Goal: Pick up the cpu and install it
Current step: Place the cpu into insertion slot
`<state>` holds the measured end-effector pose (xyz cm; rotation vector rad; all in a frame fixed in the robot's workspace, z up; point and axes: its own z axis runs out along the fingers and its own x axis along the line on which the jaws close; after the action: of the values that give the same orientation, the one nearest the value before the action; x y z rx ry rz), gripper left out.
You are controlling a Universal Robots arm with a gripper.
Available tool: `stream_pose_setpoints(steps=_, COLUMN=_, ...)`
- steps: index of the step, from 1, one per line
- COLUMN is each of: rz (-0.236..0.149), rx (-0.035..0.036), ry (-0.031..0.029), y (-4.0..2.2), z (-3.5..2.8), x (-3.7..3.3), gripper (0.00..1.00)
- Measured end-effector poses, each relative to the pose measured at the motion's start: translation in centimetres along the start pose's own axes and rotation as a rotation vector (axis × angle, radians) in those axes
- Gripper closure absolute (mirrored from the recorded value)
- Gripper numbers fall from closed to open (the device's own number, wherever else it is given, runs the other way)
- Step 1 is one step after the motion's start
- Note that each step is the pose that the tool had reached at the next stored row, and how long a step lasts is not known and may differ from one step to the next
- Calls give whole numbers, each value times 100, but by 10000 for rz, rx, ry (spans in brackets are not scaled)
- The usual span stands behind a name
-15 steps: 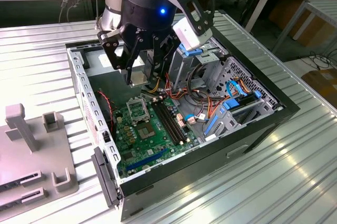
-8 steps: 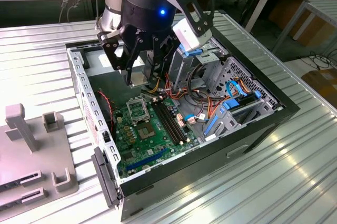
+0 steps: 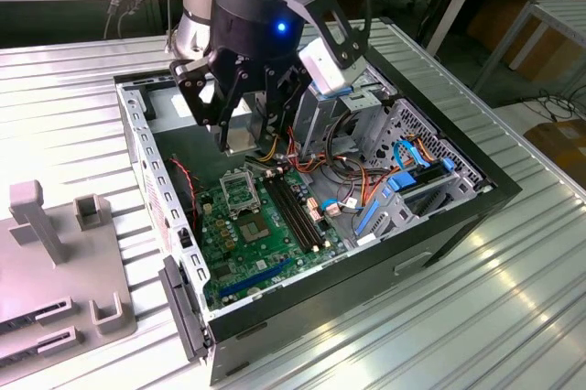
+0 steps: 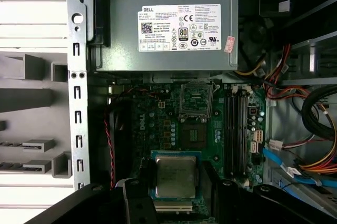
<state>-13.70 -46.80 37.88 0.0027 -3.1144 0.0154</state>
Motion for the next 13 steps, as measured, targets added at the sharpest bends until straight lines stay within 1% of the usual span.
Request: stream_pose_setpoints(steps=13, rz=0, rx=0, ry=-1, y=1, z=69, x=-2, gripper=53)
